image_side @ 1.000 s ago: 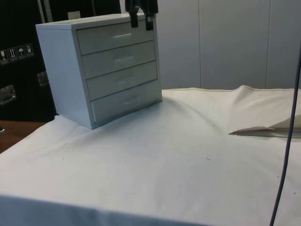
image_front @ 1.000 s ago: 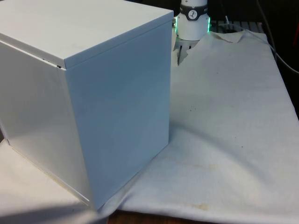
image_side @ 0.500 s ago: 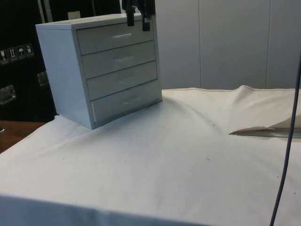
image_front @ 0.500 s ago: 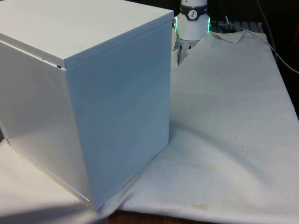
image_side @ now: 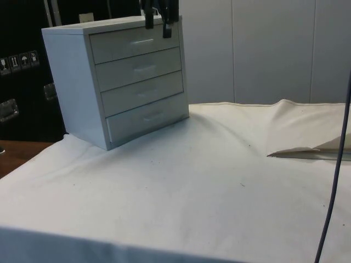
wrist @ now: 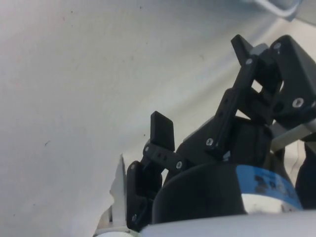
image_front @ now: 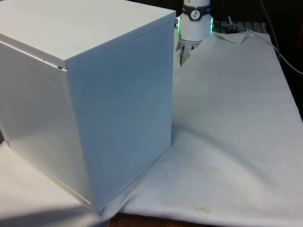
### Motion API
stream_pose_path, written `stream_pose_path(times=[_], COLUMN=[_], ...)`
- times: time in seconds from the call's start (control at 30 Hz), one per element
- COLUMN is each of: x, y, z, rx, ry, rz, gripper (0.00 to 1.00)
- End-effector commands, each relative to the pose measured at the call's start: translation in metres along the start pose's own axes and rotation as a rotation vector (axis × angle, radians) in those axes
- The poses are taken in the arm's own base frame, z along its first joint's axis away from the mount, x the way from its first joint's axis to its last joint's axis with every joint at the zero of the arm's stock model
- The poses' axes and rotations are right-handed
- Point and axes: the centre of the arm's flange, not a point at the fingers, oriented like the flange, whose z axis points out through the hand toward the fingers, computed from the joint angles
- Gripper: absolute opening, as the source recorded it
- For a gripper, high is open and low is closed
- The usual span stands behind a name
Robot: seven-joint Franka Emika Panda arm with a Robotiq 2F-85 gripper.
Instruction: Open the drawer, then close it.
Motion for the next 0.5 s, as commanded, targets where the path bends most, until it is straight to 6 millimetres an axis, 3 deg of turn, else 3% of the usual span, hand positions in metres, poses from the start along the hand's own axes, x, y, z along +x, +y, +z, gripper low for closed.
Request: stream_pose_path(times=[0.0,0.47], x=[-0.0015,-0.0012], y=[0.0009,0.0007], z=[-0.0005,0.0064], rx=[-0.029,-0.133], ry=[-0.001,0.019], rz=[0.001,-0.005], gripper=[1.0,1.0])
